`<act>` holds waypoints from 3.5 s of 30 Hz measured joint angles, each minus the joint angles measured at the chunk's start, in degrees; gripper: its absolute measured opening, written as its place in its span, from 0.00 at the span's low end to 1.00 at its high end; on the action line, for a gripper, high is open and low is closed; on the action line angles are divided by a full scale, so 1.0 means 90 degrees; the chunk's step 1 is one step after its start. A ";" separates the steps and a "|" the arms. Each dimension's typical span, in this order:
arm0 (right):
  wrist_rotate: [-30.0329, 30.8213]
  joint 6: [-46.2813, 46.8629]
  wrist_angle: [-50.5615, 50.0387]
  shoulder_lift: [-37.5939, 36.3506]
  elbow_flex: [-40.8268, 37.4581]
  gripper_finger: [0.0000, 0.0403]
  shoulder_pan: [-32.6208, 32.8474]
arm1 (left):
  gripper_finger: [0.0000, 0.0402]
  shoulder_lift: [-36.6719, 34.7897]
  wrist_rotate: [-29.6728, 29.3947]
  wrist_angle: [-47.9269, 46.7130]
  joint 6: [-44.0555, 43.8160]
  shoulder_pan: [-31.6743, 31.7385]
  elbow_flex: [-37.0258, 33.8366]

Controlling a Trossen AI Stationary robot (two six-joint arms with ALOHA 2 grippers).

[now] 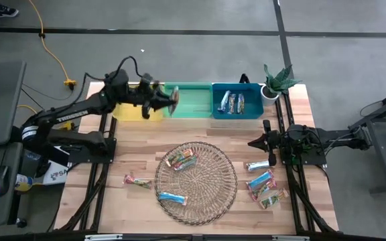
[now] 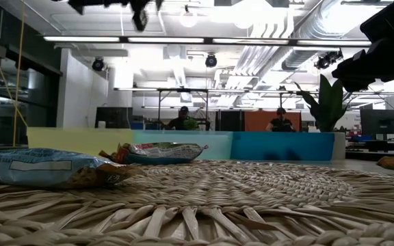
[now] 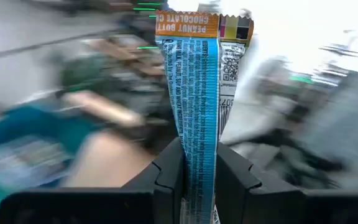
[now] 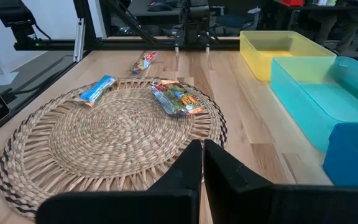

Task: Pick and place Granola Bars by type
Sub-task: Put the yellow granola bar into the yellow bin

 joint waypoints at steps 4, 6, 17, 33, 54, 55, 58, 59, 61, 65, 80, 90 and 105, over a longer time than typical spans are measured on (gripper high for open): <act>0.0000 0.0002 0.0000 0.0000 0.0000 0.00 -0.0001 | 0.15 -0.0402 -0.2159 -0.1765 -0.0110 0.0503 0.0000; 0.0000 0.0002 0.0000 0.0000 0.0000 0.00 0.0000 | 0.15 -0.0560 -0.3255 -0.2569 -0.0411 0.0664 0.0000; 0.0001 0.0001 0.0000 0.0000 0.0002 0.00 -0.0002 | 0.15 -0.0573 -0.5860 -0.4597 -0.1981 0.1369 -0.0002; 0.0002 0.0000 0.0000 0.0000 0.0002 0.00 -0.0001 | 0.15 0.1497 -0.5236 -0.5518 -0.1413 0.2490 -0.0002; 0.0000 0.0001 0.0000 0.0000 0.0002 0.00 -0.0001 | 0.26 0.3104 -0.5209 -0.5443 -0.0906 0.2533 -0.0002; 0.0002 0.0002 0.0000 0.0000 0.0002 0.00 -0.0002 | 0.29 0.3105 -0.5110 -0.5442 -0.0889 0.2534 -0.0002; 0.0000 0.0001 0.0000 0.0000 0.0002 0.00 0.0000 | 0.38 0.3104 -0.4916 -0.5420 -0.0776 0.2532 -0.0002; 0.0000 0.0000 0.0000 0.0000 0.0002 0.00 -0.0002 | 0.41 0.3106 -0.4795 -0.5402 -0.0737 0.2532 -0.0002; 0.0000 0.0000 0.0000 0.0000 0.0002 0.00 0.0000 | 0.47 0.3104 -0.4503 -0.5312 -0.0599 0.2532 -0.0002; 0.0000 0.0001 0.0000 0.0000 0.0002 0.00 0.0000 | 0.55 0.2969 -0.4005 -0.5251 -0.0287 0.2516 0.0051; 0.0000 0.0000 0.0000 0.0000 0.0002 0.00 0.0000 | 0.56 0.0462 -0.1862 -0.4814 0.0711 0.2508 0.0488; 0.0000 0.0002 0.0000 0.0002 0.0002 0.00 0.0000 | 0.56 -0.0349 -0.1333 -0.4999 0.0687 0.0501 0.0488; 0.0000 0.0002 0.0000 0.0002 0.0002 0.00 -0.0002 | 0.56 0.0996 -0.4809 -0.4958 -0.0522 -0.3294 0.0488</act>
